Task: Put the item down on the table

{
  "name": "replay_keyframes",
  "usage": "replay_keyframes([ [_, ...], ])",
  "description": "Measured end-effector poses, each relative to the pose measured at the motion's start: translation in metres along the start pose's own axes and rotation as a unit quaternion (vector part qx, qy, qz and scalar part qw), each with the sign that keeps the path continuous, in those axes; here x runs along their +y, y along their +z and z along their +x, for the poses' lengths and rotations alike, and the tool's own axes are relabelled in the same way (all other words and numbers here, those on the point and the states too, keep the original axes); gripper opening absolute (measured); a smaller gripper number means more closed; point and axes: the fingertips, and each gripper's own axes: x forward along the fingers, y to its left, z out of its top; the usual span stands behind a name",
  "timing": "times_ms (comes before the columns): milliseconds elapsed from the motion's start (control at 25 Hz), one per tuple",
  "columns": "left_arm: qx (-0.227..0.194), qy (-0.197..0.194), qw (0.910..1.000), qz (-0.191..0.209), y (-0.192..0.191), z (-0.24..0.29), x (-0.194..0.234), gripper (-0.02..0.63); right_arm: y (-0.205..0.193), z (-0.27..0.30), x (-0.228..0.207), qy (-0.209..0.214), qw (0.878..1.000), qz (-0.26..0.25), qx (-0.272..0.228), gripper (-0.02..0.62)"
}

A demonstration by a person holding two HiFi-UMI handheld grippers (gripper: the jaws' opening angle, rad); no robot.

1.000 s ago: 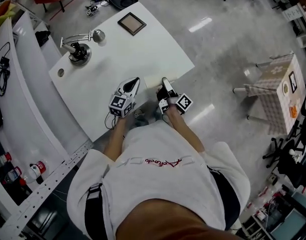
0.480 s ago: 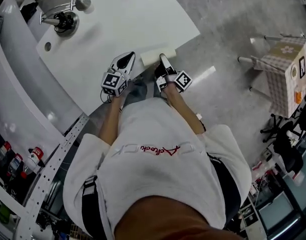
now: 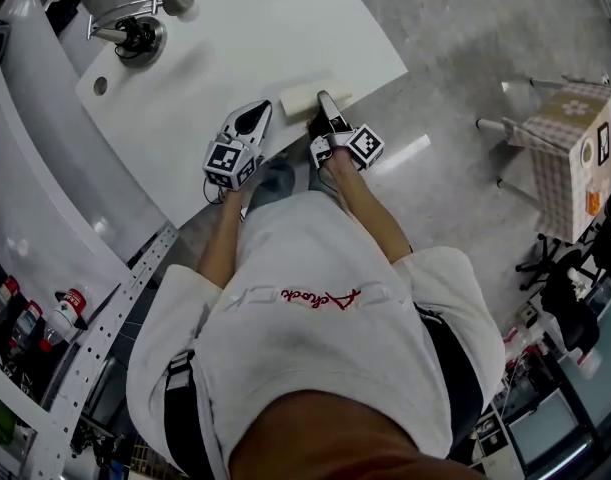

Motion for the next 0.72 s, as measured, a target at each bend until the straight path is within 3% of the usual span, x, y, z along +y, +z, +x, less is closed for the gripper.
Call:
replay_keyframes([
  [320,-0.016,0.015,0.9997,-0.007,0.004,-0.012,0.007,0.023,-0.003,0.034,0.006,-0.046,0.999,-0.014,-0.012,0.148],
  [480,-0.022,0.017,0.9996,-0.01,0.005,-0.015,0.008,0.023,-0.002,0.034,0.0,-0.072,0.997,0.006,-0.03,0.146],
  [720,-0.026,0.012,0.9996,-0.007,0.008,-0.013,0.005,0.023,-0.004,0.033,-0.003,-0.077,0.996,0.02,-0.03,0.147],
])
